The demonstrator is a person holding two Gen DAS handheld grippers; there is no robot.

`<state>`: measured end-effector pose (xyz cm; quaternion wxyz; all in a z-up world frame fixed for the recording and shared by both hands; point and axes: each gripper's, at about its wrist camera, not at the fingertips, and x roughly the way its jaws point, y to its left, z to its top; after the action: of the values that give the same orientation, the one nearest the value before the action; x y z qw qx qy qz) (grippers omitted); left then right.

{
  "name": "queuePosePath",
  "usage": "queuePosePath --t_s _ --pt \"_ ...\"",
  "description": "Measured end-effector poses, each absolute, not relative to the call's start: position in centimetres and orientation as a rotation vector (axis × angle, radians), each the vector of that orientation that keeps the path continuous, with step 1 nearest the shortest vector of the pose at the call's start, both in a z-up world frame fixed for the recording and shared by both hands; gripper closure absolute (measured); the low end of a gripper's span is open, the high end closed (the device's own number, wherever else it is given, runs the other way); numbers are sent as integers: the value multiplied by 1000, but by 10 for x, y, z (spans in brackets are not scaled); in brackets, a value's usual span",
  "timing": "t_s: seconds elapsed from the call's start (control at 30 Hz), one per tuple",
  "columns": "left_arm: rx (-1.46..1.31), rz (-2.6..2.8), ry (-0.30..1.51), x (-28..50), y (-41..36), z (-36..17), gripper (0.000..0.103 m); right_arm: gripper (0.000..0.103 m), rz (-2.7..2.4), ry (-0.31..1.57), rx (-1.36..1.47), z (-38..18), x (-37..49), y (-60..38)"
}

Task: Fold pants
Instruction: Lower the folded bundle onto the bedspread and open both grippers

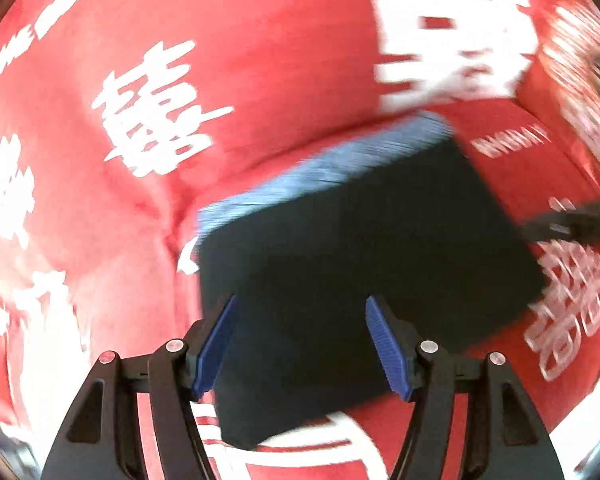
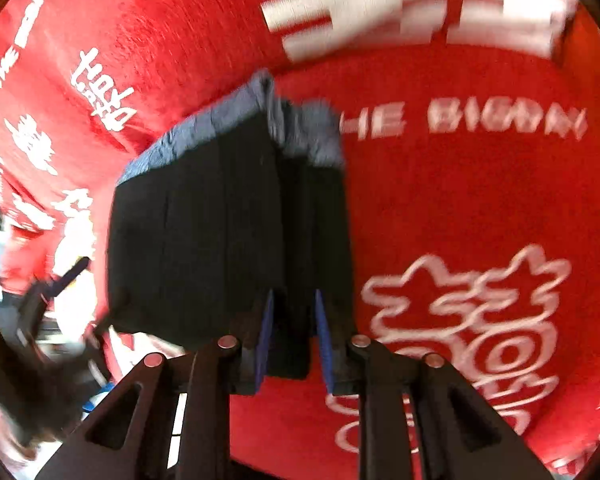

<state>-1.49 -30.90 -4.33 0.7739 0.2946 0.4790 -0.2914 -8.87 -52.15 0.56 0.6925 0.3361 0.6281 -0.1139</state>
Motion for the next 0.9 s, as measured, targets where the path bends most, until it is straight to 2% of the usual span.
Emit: queuePosePath --t_s 0.17,0.3,0.4,0.53,0.57,0.63,0.77,0.87,0.9 --pt "528 -505 1125 41 -296 -59 36 77 -228 1318 744 21 -51 -528" --pt "418 -429 1262 58 -282 -83 36 77 -234 1339 695 11 -14 -520" --pt "404 -414 1273 53 -275 -90 20 77 -243 1399 639 0 -9 -508" --pt "371 -454 1299 49 -264 -93 20 78 -266 1479 566 -13 -31 -494" --pt "369 -459 1306 50 -262 -93 20 76 -274 1482 544 -12 -36 -493" --pt "370 -456 1320 51 -257 -93 13 74 -281 1482 561 -12 -46 -494" --pt "371 -446 1340 59 -248 -91 13 72 -293 1479 570 -11 -54 -494" --pt "378 -446 1352 65 -246 -90 13 66 -304 1482 529 -9 -59 -492" --pt "378 -447 1355 68 -245 -92 13 60 -308 1483 521 -9 -60 -490"
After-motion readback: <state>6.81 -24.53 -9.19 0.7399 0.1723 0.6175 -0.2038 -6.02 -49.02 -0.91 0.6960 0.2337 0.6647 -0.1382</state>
